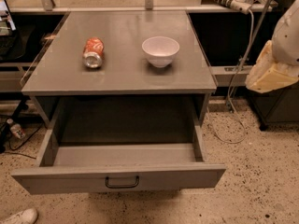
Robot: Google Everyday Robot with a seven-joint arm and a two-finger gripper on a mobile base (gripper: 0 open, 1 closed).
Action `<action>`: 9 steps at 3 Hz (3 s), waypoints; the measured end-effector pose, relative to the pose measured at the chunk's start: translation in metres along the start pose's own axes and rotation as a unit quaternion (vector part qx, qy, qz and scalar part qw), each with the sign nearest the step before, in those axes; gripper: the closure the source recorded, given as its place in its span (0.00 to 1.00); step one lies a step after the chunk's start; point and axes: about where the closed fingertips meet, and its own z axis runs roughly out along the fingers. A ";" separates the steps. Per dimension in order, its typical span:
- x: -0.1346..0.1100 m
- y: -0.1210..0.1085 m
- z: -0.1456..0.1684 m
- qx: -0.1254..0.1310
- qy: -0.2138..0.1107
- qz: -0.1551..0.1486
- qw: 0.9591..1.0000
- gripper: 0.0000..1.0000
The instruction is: Close top drawer
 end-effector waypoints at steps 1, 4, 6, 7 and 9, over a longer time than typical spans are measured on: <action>0.002 -0.004 -0.006 0.007 -0.004 0.010 1.000 1.00; 0.025 0.110 0.069 -0.110 0.027 0.062 0.992 1.00; 0.025 0.127 0.087 -0.123 0.012 0.082 0.989 1.00; 0.018 0.159 0.125 -0.154 -0.002 0.108 0.982 1.00; 0.010 0.182 0.161 -0.179 -0.002 0.122 0.976 1.00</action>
Offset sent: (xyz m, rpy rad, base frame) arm -0.0533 0.0000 -0.0478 -0.0034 0.1438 -0.1071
